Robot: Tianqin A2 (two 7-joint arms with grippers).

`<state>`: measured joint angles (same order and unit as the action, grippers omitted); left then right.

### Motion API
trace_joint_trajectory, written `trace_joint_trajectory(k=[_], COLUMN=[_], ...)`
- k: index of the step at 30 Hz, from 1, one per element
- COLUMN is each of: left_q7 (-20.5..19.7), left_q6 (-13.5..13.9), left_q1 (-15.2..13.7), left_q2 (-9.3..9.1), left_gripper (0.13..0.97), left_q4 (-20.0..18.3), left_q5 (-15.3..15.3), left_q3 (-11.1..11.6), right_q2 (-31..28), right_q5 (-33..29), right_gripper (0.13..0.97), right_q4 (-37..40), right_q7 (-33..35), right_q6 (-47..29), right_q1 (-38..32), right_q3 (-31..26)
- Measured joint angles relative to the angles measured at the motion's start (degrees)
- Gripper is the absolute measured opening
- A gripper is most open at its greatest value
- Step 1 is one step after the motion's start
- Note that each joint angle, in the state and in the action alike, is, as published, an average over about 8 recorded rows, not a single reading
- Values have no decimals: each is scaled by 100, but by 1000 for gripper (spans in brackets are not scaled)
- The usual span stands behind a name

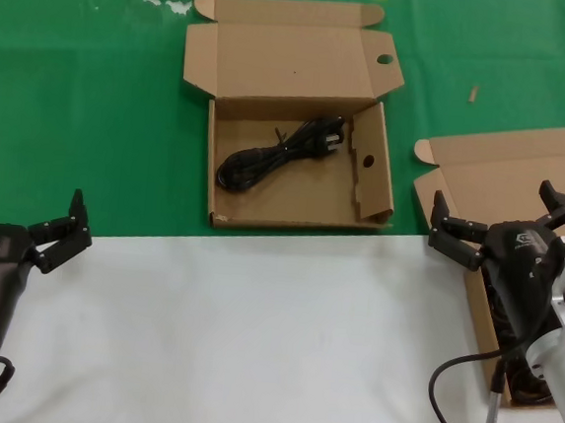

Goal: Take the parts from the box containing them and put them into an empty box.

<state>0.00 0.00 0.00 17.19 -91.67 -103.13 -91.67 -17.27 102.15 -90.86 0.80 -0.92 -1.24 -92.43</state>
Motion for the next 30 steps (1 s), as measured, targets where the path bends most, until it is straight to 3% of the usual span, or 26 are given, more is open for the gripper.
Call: trace_joint_trajectory(k=[30], left_q7=[0], left_q6=[0], left_q1=[0], left_q2=[0], left_gripper=[966], left_q4=[0], left_q5=[0], left_q3=[0], right_q2=[0], right_q5=[0], right_gripper=[966], right_q4=[0], right_q7=[0], right_q6=[0], right_q1=[0], right_q3=[0])
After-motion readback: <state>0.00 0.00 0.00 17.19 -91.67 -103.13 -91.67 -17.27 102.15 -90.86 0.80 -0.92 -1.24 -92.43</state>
